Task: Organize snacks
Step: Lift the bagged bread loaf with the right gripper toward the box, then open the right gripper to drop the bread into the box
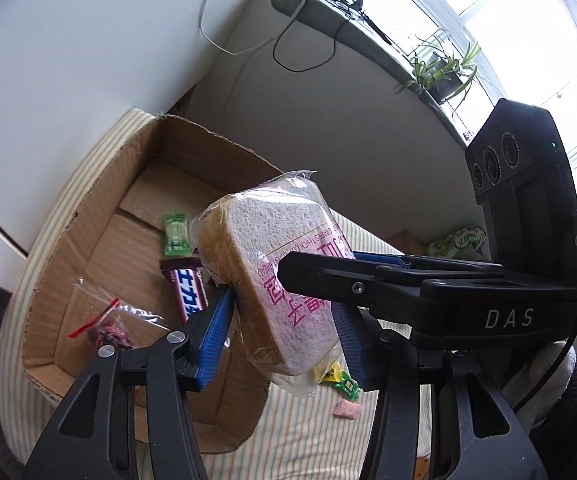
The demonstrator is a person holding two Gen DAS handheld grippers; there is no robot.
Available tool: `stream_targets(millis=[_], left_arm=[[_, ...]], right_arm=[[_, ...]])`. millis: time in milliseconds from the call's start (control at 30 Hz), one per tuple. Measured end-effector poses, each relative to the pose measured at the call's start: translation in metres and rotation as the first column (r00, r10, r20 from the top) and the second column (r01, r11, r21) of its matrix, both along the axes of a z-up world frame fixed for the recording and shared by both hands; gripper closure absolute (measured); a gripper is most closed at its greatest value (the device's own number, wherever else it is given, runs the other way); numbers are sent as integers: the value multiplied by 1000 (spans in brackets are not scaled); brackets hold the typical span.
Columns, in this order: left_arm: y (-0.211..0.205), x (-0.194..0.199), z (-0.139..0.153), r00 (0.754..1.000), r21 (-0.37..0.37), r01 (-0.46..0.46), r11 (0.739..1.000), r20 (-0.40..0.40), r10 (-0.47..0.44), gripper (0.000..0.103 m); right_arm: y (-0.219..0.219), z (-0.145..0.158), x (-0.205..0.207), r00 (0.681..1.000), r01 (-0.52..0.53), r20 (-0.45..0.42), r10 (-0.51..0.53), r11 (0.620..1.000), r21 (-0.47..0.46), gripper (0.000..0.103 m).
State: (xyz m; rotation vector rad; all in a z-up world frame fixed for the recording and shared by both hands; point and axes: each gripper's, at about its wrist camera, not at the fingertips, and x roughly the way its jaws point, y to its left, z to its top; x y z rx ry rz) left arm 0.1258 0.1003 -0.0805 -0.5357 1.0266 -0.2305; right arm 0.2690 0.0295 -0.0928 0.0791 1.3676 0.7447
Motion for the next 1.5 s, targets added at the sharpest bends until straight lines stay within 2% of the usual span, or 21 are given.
stream_targets(millis=[367,500,967,1167,1300,1500], left_arm=[[31,6,-13,998,36,-56,998,-31,57,55],[34,9,-17,997,59,-67,996,-37,69,55],[37,3,-17,996,113,-79,990,-30,83,55],[29,-3,-7,998,170,-67,983,-4,68,55],[23,-11,-2,998,207,-57,977,9,56,55],[11,-22,5,999,275,-33,961,27,27,55]], right_arm=[[31,-8,5,998,-58,-5,58,998,-13,34],[36,-6,4,998,-64,24,65,997,-35,34],[13,6,2,998,-5,65,9,997,-74,34],[-8,5,-1,998,58,35,-57,997,-41,34],[-21,10,-7,994,65,90,-60,996,-54,34],[-49,26,-26,972,66,229,-53,996,-52,34]])
